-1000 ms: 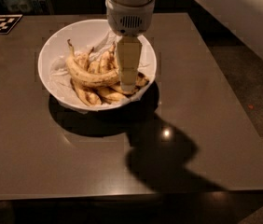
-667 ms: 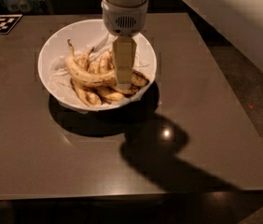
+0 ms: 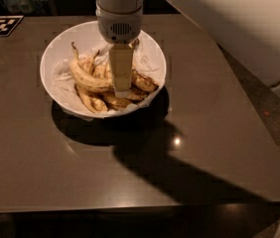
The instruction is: Pick banana from white bowl
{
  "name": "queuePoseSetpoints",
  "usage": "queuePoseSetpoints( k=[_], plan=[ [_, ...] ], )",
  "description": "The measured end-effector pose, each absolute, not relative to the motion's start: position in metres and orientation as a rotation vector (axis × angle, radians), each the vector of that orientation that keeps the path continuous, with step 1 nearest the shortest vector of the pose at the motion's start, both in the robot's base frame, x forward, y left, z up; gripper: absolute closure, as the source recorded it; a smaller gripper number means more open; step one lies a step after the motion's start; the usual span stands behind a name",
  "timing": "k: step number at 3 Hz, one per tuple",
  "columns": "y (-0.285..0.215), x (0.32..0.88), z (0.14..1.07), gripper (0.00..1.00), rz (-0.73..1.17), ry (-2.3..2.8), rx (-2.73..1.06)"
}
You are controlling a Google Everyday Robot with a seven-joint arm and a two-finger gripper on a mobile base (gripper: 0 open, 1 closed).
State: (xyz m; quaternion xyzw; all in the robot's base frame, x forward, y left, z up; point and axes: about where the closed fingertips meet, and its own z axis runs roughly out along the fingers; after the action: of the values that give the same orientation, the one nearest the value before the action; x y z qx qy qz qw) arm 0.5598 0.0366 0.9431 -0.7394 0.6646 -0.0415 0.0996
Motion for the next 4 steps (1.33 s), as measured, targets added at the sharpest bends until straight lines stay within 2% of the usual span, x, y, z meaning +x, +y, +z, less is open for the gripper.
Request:
queuePoseSetpoints(
  k=[1, 2, 4],
  plan=[
    [0.051, 0.558, 0.935, 0.04, -0.147, 1.935, -2.243],
    [0.060, 0.560, 0.929, 0.14, -0.160, 1.922, -2.272],
    [0.069, 0.568, 0.918, 0.26, -0.168, 1.940, -2.284]
  ],
)
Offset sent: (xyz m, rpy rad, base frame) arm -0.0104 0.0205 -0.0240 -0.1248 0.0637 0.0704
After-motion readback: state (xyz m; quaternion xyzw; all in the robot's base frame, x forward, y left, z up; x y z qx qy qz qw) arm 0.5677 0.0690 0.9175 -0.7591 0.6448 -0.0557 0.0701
